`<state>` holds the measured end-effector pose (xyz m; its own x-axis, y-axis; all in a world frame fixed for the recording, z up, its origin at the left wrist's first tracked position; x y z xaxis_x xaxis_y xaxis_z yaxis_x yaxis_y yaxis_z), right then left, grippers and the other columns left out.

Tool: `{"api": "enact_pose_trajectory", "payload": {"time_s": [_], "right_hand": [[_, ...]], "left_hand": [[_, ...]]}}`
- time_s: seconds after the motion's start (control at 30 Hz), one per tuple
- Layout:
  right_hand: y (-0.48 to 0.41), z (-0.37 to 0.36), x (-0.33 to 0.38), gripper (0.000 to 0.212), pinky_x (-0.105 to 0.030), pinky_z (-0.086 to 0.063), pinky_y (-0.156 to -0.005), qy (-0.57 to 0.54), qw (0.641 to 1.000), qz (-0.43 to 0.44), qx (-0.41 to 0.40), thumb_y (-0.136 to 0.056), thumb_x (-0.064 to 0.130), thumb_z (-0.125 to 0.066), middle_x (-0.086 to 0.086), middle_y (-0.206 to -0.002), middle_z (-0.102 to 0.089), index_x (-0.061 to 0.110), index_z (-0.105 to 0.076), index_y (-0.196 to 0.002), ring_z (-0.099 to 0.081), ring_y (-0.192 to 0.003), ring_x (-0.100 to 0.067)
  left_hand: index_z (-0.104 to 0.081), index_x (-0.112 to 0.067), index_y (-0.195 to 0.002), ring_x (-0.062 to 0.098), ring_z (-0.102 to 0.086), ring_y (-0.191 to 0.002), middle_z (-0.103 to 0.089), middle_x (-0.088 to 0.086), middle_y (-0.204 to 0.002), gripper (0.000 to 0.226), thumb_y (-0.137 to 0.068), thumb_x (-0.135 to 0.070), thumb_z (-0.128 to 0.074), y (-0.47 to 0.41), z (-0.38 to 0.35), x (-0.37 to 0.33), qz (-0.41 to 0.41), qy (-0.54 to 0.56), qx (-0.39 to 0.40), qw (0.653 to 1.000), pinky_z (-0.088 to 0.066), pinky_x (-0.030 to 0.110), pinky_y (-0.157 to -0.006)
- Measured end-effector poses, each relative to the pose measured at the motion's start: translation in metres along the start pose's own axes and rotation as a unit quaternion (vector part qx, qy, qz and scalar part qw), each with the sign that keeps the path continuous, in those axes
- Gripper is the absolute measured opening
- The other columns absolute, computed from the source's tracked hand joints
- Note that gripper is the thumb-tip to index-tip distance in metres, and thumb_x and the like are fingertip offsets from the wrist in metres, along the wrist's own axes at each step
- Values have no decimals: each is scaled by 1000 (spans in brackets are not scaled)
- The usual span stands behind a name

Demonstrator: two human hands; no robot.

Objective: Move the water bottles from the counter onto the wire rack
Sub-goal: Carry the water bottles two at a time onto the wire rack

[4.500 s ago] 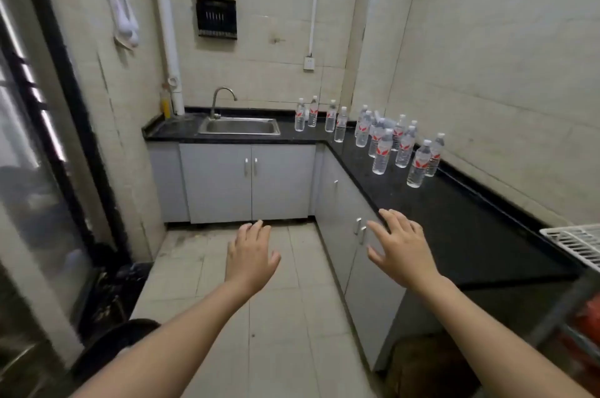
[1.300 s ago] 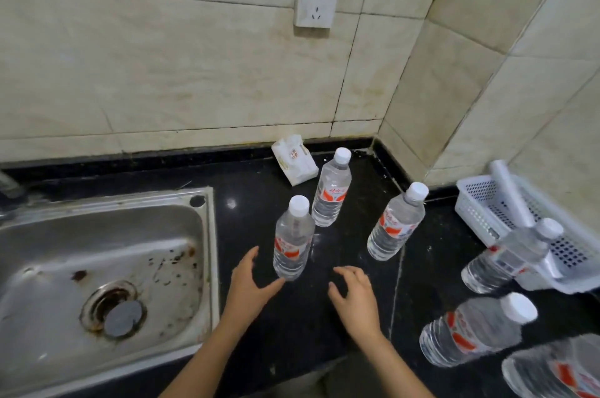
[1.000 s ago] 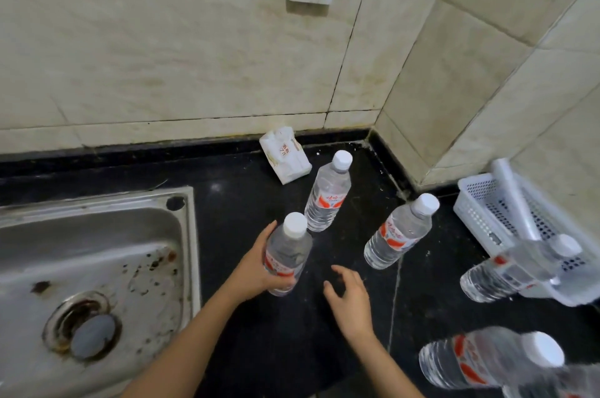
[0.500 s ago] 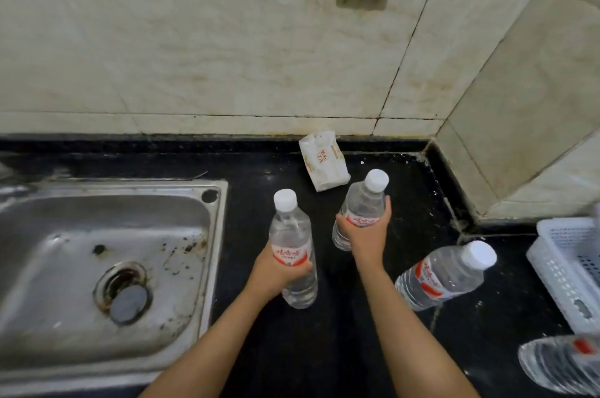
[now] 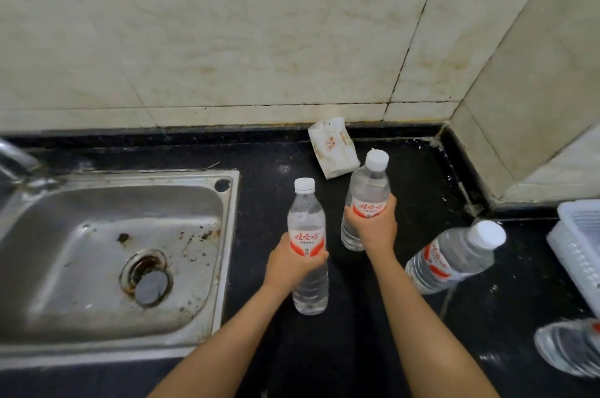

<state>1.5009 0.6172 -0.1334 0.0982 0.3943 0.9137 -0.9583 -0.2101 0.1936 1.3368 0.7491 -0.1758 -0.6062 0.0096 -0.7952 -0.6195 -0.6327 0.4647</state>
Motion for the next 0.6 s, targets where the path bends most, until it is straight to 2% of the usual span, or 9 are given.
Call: {"api": "enact_pose_trajectory", "payload": {"time_s": [0.2, 0.3, 0.43, 0.6], "right_hand": [[72, 14, -22, 75, -45, -42, -99, 46, 998, -3, -49, -62, 17, -79, -4, -116, -60, 23, -40, -125, -56, -111, -28], [116, 22, -25, 72, -45, -43, -97, 77, 993, 0, -93, -59, 18, -79, -1, -106, -61, 23, -44, -122, -58, -107, -28], [187, 28, -31, 72, -42, -43, -96, 133, 976, -25, -171, -58, 20, -78, -6, -112, -64, 22, -46, -122, -57, -107, -30], [273, 16, -43, 57, -36, -42, -85, 222, 958, -55, -173, -57, 24, -74, 5, -87, -64, 25, -52, -110, -60, -96, -25]], "left_hand": [[-65, -16, -95, 18, -66, -84, -71, 4, -93, 35, -70, -41, -70, 19, 3, 43, 11, 31, 17, 999, -54, 36, -81], [-66, -13, -93, 22, -66, -84, -71, 8, -93, 35, -70, -39, -71, 30, 14, 64, 2, 65, 29, 997, -54, 37, -83], [-63, -14, -98, 24, -65, -88, -69, 5, -97, 39, -69, -39, -71, 41, 36, 70, -54, 31, 61, 996, -50, 32, -80], [-60, -14, -103, 26, -64, -92, -67, 4, -97, 46, -66, -39, -74, 68, 54, 81, -96, 0, 120, 988, -49, 33, -81]]}}
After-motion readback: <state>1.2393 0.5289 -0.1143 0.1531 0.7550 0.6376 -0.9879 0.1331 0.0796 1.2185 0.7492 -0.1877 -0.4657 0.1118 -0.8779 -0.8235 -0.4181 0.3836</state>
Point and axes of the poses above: each hand's wrist, its own y-axis away from the middle knuckle, its own z-axis out of the back of the hand, x = y × z, the point moved 10 cm from there along -y, towards the middle knuckle
